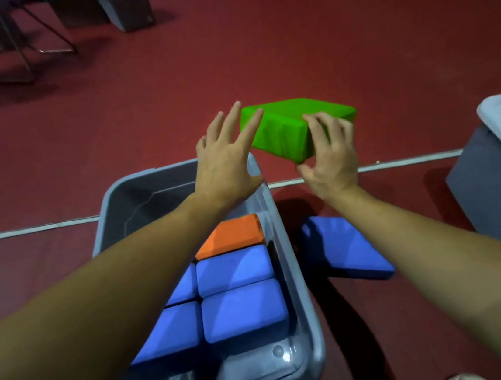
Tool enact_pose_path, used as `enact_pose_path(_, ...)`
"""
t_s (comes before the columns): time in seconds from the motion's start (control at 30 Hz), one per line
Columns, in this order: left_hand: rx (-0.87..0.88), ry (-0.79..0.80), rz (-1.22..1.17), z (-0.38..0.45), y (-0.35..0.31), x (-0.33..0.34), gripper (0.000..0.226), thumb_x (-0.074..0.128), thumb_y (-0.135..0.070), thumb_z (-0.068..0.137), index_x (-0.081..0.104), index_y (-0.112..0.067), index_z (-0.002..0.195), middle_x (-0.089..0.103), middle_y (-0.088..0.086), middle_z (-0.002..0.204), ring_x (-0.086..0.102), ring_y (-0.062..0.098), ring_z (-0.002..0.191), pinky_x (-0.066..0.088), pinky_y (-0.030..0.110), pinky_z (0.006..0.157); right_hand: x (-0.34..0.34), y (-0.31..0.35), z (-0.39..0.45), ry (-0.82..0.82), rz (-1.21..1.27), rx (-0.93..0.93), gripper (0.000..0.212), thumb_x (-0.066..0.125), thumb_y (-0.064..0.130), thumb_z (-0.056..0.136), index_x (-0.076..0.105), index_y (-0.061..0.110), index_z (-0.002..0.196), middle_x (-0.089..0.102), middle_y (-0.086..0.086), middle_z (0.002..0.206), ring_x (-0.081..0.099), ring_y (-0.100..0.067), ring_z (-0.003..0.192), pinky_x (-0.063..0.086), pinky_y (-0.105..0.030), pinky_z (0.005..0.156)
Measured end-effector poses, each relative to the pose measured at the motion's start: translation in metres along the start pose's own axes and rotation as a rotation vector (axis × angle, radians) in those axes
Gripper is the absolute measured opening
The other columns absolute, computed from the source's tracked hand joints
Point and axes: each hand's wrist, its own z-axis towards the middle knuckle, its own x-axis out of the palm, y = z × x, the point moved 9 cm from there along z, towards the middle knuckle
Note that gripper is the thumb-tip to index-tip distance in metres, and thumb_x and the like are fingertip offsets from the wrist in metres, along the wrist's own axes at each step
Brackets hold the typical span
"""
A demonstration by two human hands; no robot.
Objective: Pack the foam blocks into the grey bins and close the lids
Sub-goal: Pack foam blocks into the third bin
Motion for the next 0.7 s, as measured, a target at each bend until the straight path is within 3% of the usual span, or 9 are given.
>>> enact_pose_path(0.1,0.021,-0.005,0.109,-0.007,0.004,-0.031,0.110,0.084,-0.042,0.062,0.023,-0.037,0.153,0.022,-0.002,0.162,0.015,0.031,0.149,0.029,0.069,0.105,-0.022,0.049,-0.003,-0.012,0.179,-0.176,0.081,0.073,0.010,0.057,0.053,0.007,0.136,0.052,-0.013,0.132,0.047,-0.036,0.116,0.038,-0.038,0.106)
enact_pose_path(0.2,0.062,0.021,0.147,-0.021,0.012,-0.039,0.098,0.083,-0.044,0.059,0.041,-0.029,0.146,0.048,0.005,0.146,0.039,0.036,0.133,0.047,0.062,0.091,-0.023,0.068,-0.011,0.045,0.321,-0.211,0.083,0.074,0.006,0.060,0.050,0.006,0.140,0.048,-0.015,0.141,0.046,-0.033,0.127,0.035,-0.036,0.111)
enact_pose_path(0.27,0.041,0.024,0.180,-0.032,0.020,-0.043,0.094,0.084,-0.046,0.059,0.045,-0.026,0.143,0.053,0.006,0.139,0.045,0.035,0.125,0.053,0.055,0.081,-0.010,0.056,-0.021,0.109,0.360,-0.110,0.087,0.078,0.015,0.068,0.041,0.009,0.147,0.041,-0.012,0.149,0.042,-0.029,0.135,0.032,-0.032,0.115)
enact_pose_path(0.4,-0.125,0.017,0.197,-0.045,0.049,-0.051,0.090,0.080,-0.043,0.061,0.042,-0.027,0.142,0.053,0.002,0.139,0.043,0.034,0.125,0.051,0.053,0.082,0.024,-0.019,-0.065,0.189,0.385,0.327,0.088,0.078,0.024,0.077,0.031,0.014,0.151,0.044,-0.009,0.148,0.048,-0.026,0.131,0.040,-0.041,0.110)
enact_pose_path(0.5,-0.173,0.089,0.204,-0.051,0.070,-0.038,0.092,0.079,-0.046,0.059,0.039,-0.028,0.139,0.054,0.003,0.134,0.046,0.035,0.119,0.051,0.055,0.083,0.061,-0.066,-0.107,0.443,0.260,0.458,0.087,0.076,0.031,0.080,0.030,0.017,0.151,0.044,-0.010,0.149,0.047,-0.030,0.132,0.040,-0.037,0.108)
enact_pose_path(0.6,-0.180,0.180,0.185,-0.058,0.082,-0.013,0.093,0.077,-0.047,0.055,0.036,-0.029,0.137,0.053,0.007,0.128,0.048,0.037,0.112,0.051,0.055,0.082,0.108,-0.093,-0.145,0.777,0.127,0.418,0.094,0.078,0.033,0.079,0.024,0.017,0.154,0.032,-0.009,0.157,0.037,-0.030,0.140,0.036,-0.039,0.112)
enact_pose_path(0.7,-0.194,0.169,0.189,-0.061,0.089,-0.004,0.097,0.076,-0.051,0.050,0.034,-0.030,0.135,0.048,0.010,0.126,0.045,0.039,0.109,0.050,0.058,0.081,0.146,-0.107,-0.169,0.960,0.070,0.415,0.097,0.079,0.035,0.078,0.023,0.020,0.155,0.021,-0.007,0.162,0.030,-0.030,0.144,0.032,-0.040,0.115)
